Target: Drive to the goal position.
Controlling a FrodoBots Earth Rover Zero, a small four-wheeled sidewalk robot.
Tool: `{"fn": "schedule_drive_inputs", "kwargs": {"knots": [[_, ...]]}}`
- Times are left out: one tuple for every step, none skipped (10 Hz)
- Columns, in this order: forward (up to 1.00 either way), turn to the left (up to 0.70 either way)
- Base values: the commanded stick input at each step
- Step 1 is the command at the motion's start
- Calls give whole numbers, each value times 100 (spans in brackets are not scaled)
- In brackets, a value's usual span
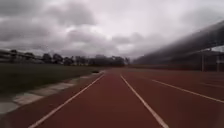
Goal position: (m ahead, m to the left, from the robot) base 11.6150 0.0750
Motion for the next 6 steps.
{"fn": "schedule_drive_inputs", "kwargs": {"knots": [[70,0],[70,0],[70,0],[70,0],[70,0],[70,0]]}}
